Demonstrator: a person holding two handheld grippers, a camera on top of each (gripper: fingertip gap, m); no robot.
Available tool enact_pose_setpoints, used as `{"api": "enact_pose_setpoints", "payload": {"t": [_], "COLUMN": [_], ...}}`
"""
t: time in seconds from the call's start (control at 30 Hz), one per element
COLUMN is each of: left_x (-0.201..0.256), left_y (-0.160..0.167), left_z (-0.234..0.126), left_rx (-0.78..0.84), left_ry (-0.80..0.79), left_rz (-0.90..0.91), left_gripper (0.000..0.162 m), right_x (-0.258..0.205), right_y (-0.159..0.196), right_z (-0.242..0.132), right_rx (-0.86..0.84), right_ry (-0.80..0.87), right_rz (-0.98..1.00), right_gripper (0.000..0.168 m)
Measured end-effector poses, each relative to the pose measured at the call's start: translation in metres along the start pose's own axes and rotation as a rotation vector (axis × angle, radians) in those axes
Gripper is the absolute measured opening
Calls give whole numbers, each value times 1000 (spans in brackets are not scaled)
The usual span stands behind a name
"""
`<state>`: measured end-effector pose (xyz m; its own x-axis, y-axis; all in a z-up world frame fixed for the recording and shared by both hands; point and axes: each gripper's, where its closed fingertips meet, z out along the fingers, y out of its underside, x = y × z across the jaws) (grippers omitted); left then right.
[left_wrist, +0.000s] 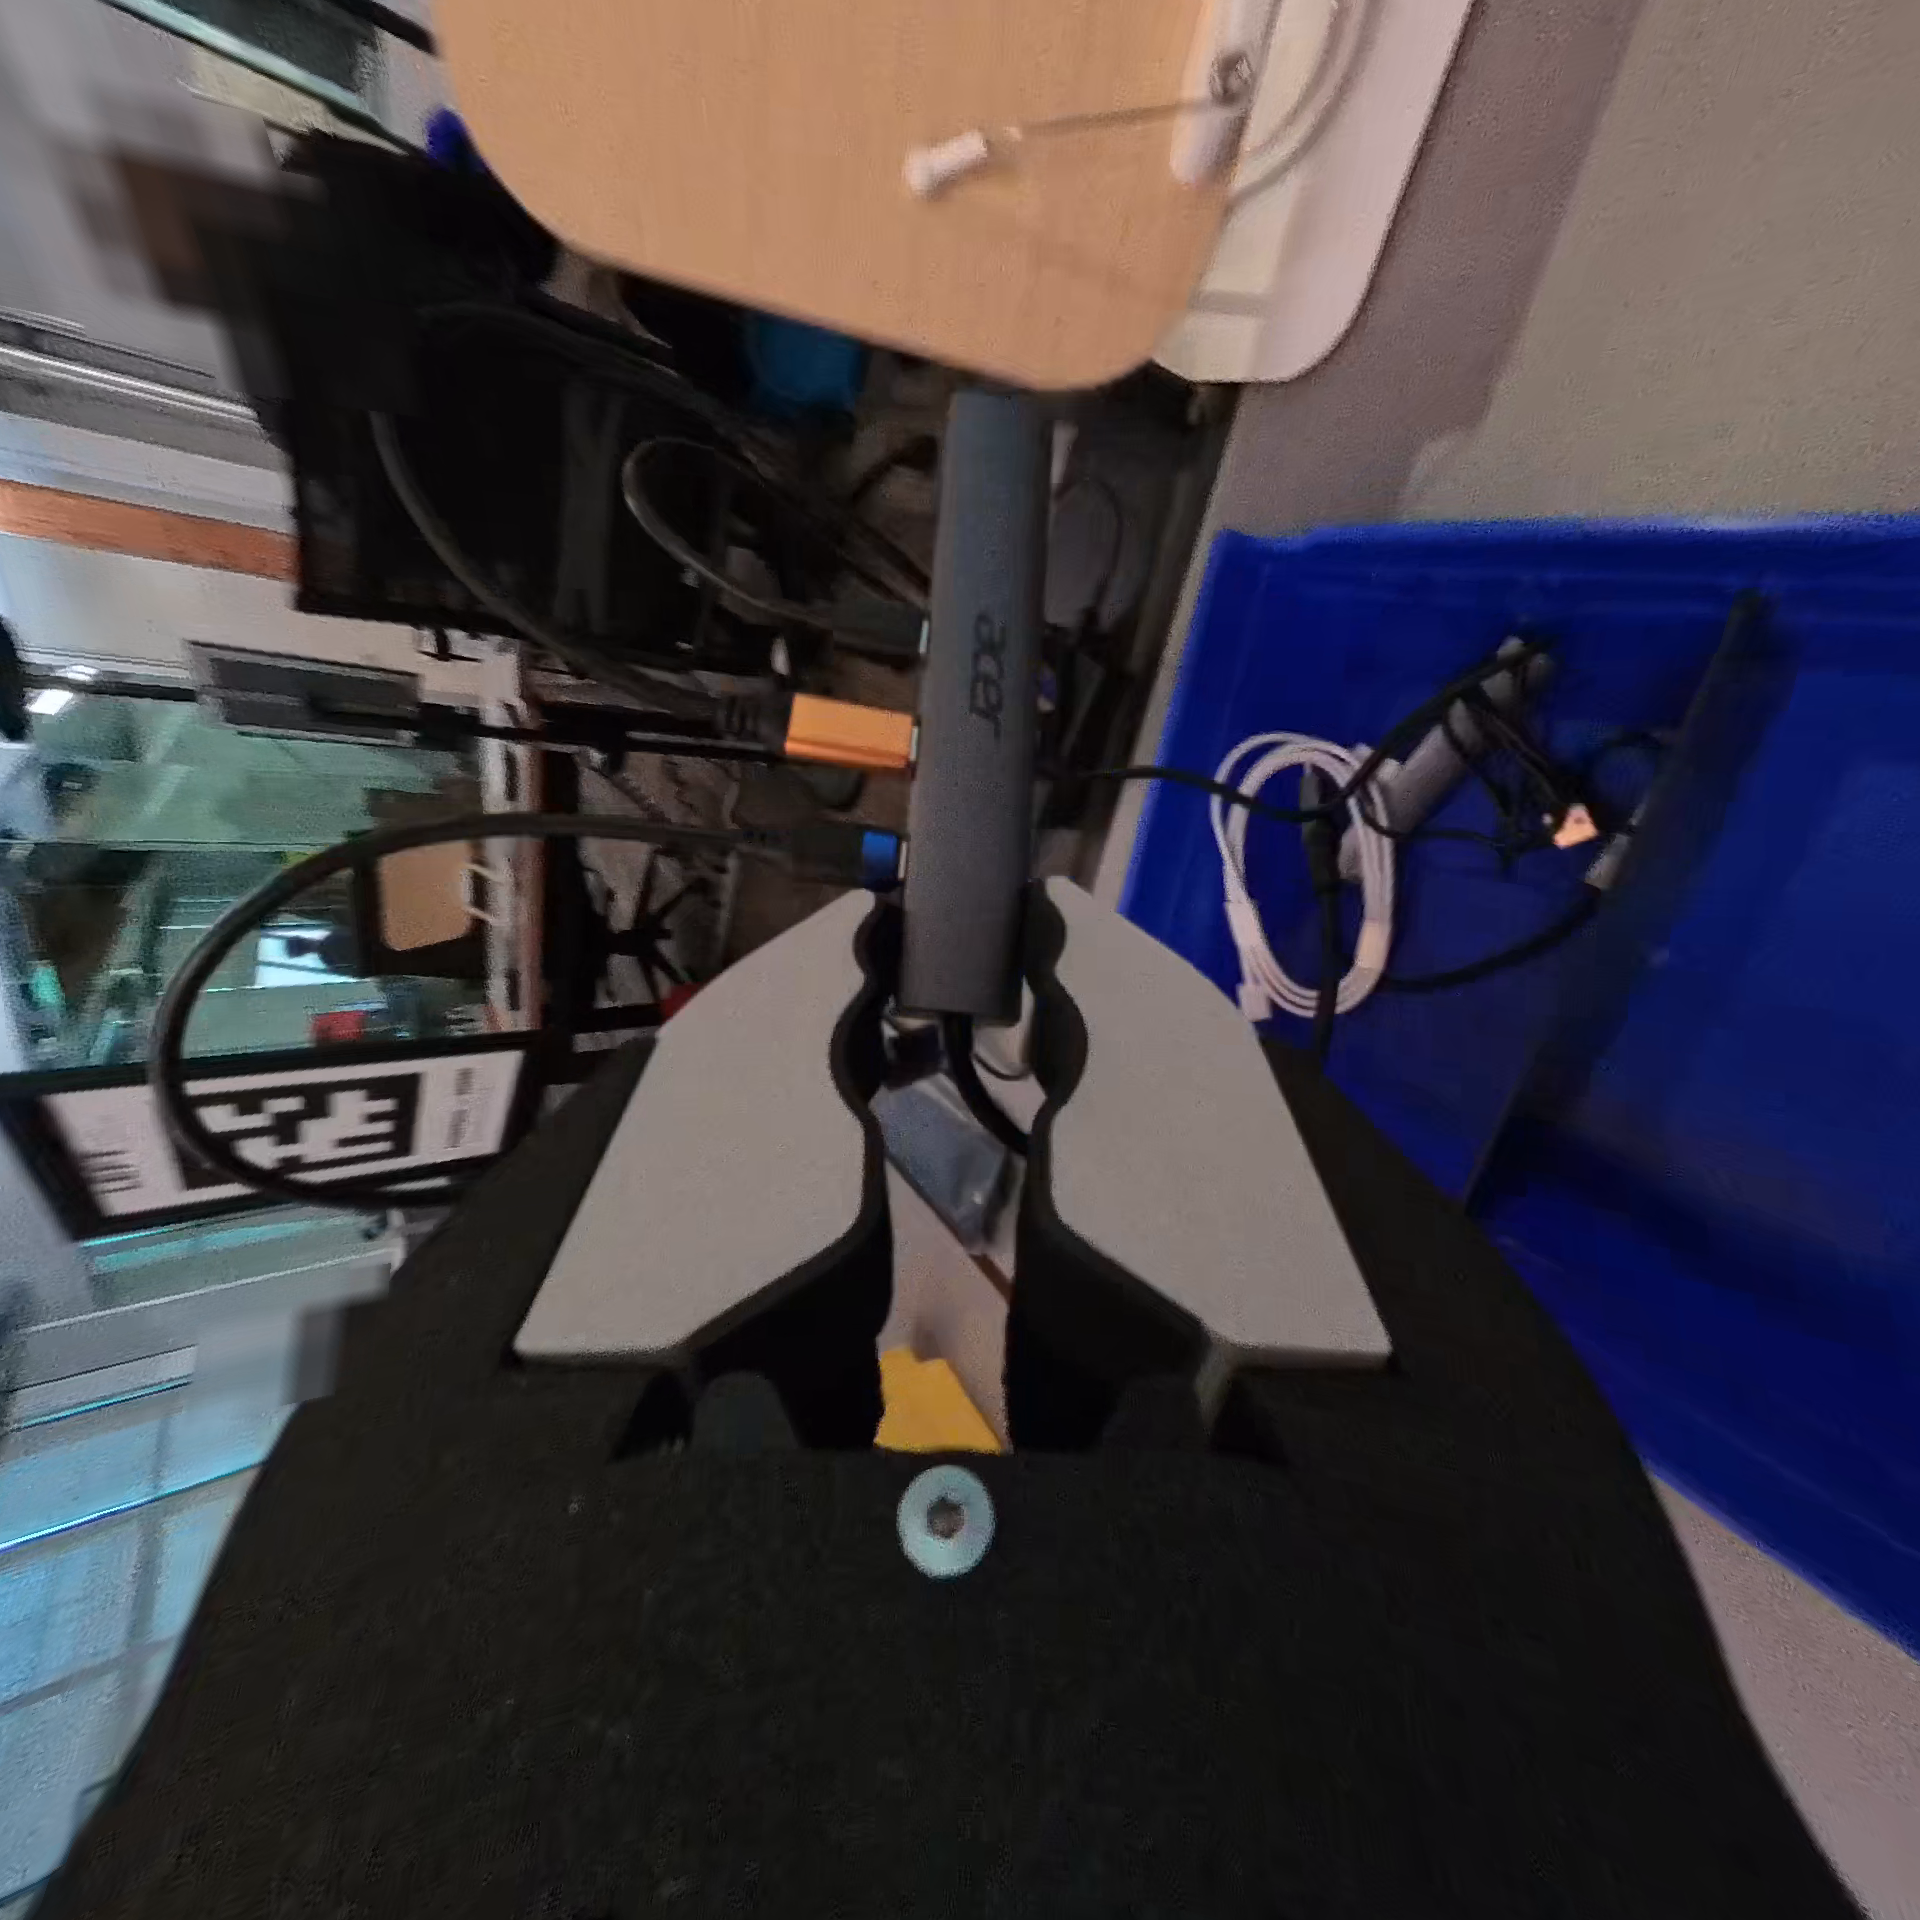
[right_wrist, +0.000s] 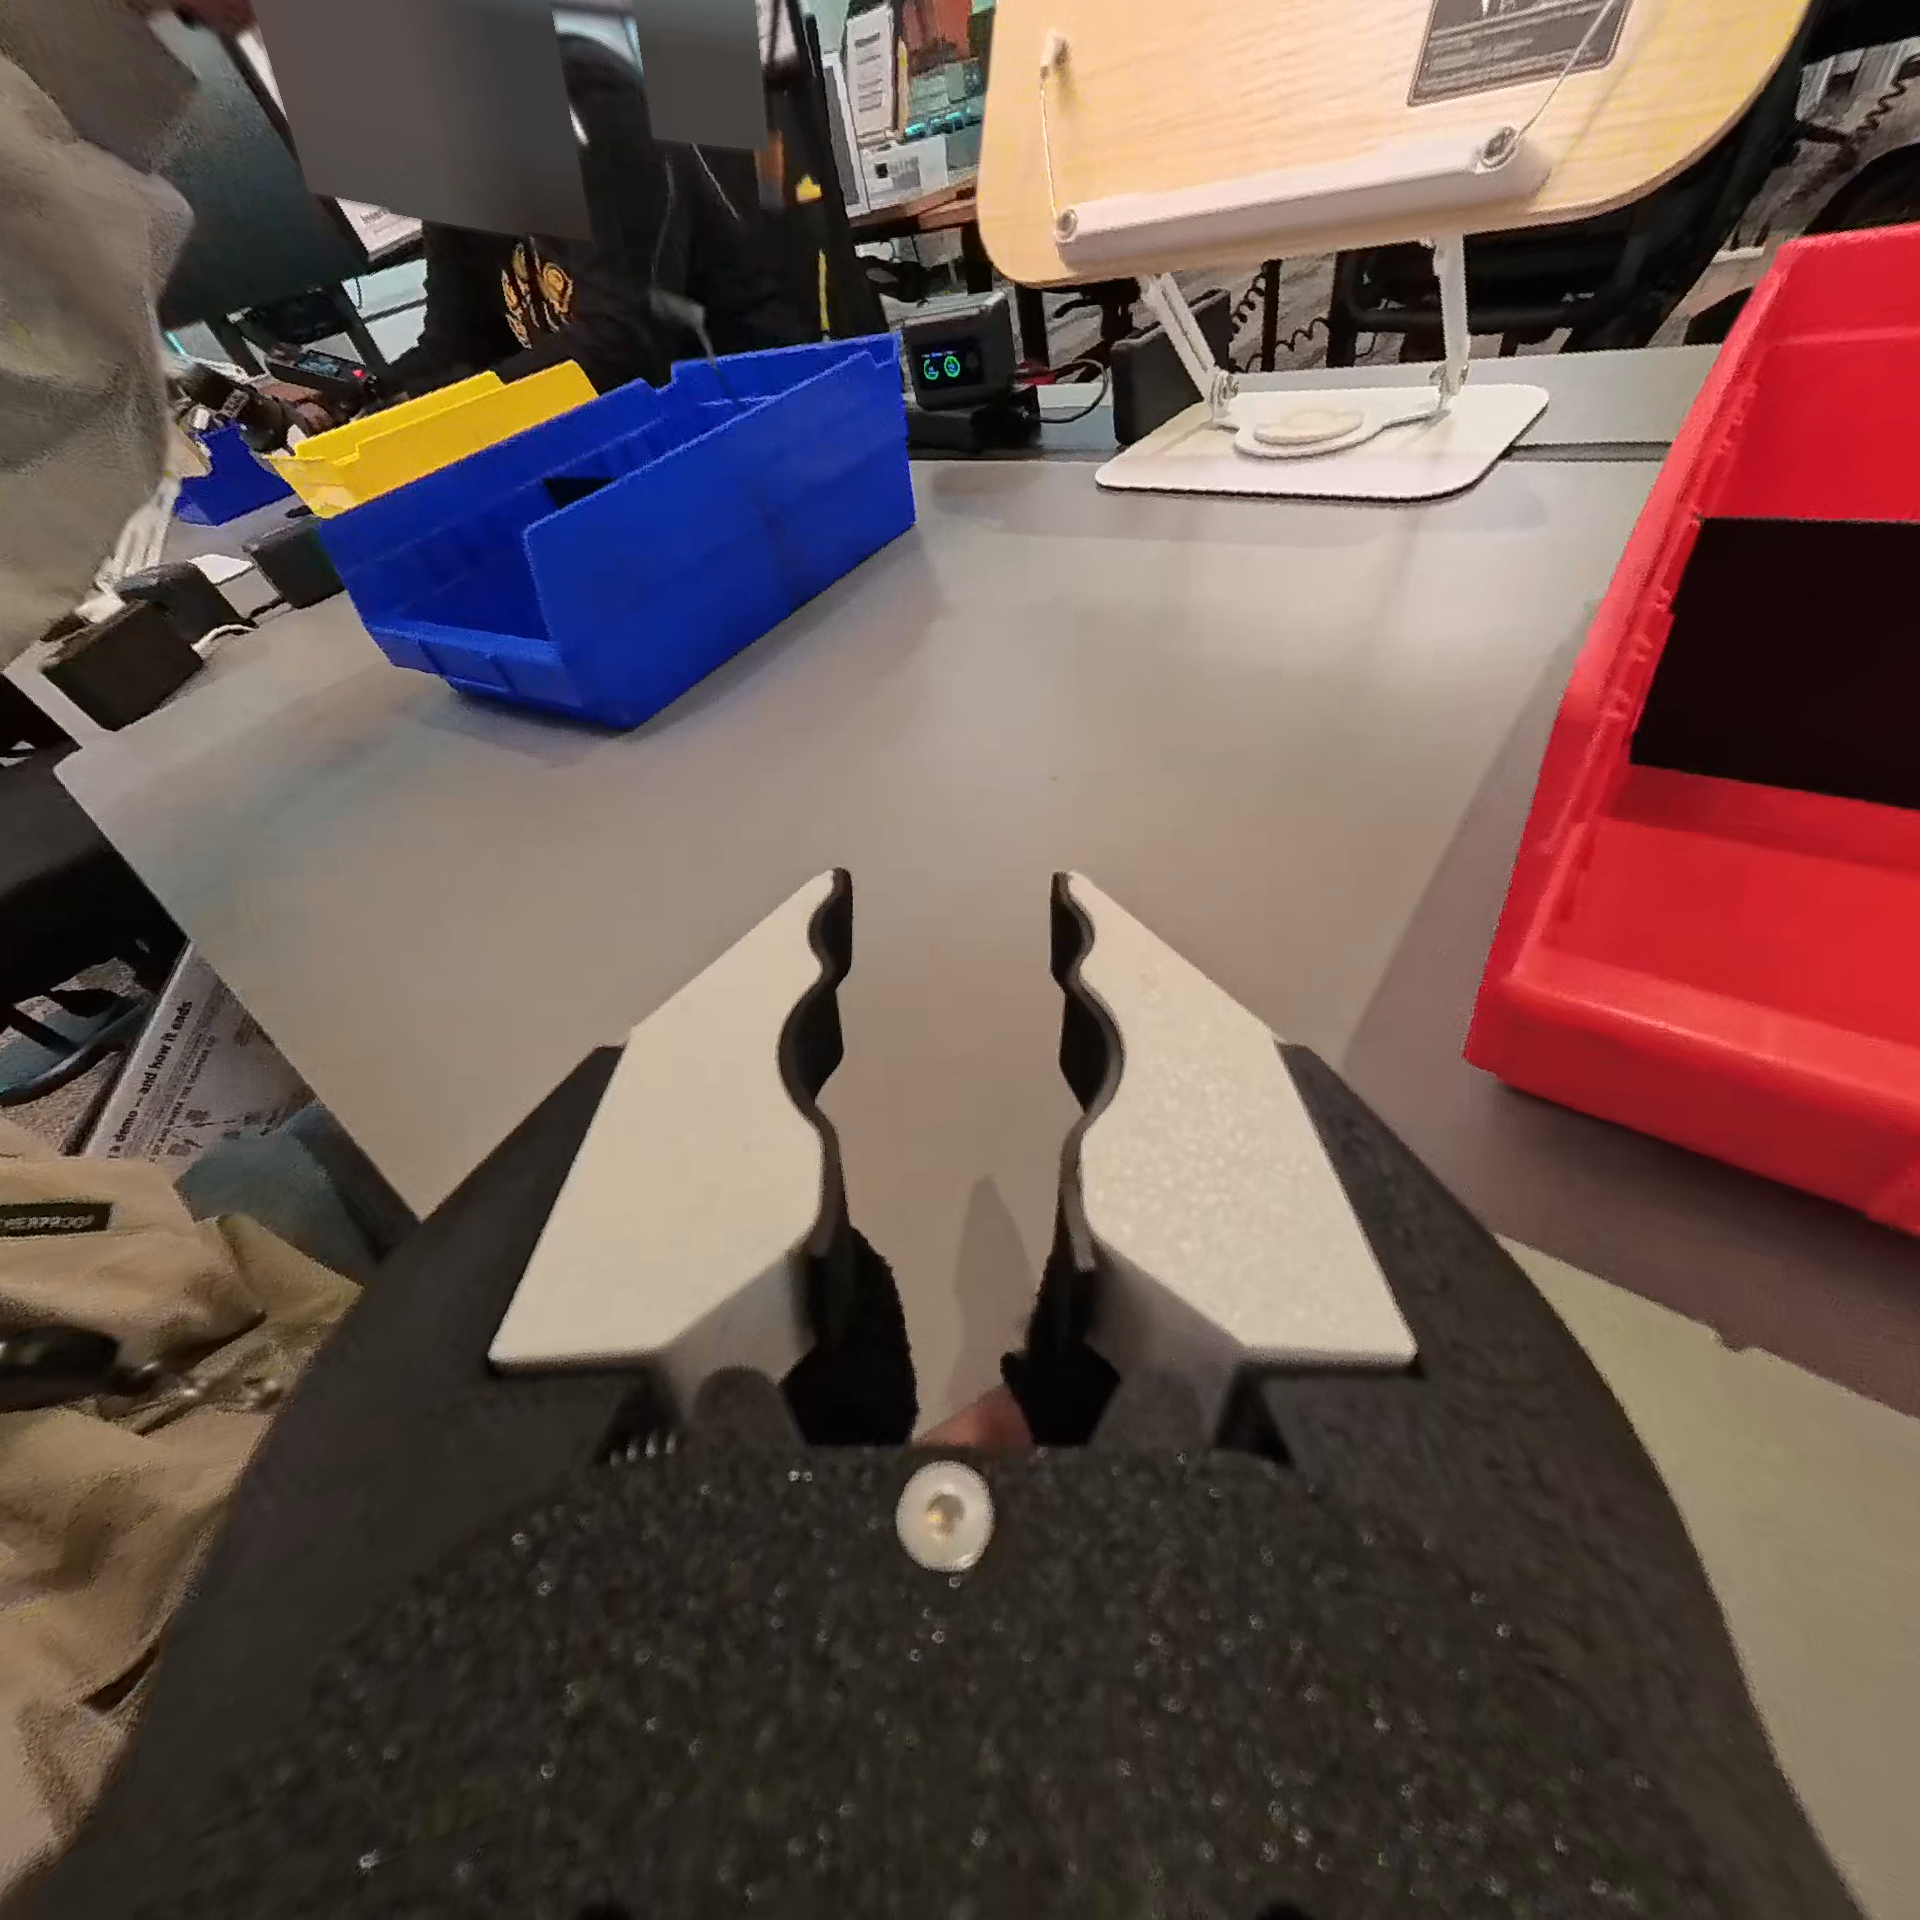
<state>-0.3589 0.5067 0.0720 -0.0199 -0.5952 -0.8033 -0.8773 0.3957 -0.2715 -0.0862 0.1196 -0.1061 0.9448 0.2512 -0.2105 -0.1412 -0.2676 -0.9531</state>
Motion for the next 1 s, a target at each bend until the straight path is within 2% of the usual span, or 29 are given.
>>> {"api": "enact_pose_setpoints", "payload": {"t": [0.2, 0.4, 0.53, 0.7, 0.87, 0.93, 1.0], "left_x": [-38, -26, -41, -61, -88, -93, -79], "left_y": [-80, -173, -227, -272, -293, -297, -302], "left_z": [-76, -131, -167, -192, -210, -210, -195], "left_rx": [80, 189, 314, 407, 433, 456, 481], "left_ry": [-354, -611, -671, -704, -770, -717, -657], "left_rz": [216, 453, 406, 362, 307, 248, 282], "left_gripper": [24, 24, 24, 23, 23, 23, 23], "right_x": [-15, -38, -43, -40, -35, -35, -35], "right_y": [-5, -18, -37, -36, -35, -32, -29], "right_z": [-1, -3, -12, -24, -31, -32, -34], "right_rx": [20, 51, 109, 119, 127, 118, 112], "right_ry": [-21, -84, -83, -58, -42, -48, -45], "right_rz": [-33, -65, -60, -59, -40, -29, -32], "right_gripper": [37, 41, 41, 41, 41, 41, 41]}}
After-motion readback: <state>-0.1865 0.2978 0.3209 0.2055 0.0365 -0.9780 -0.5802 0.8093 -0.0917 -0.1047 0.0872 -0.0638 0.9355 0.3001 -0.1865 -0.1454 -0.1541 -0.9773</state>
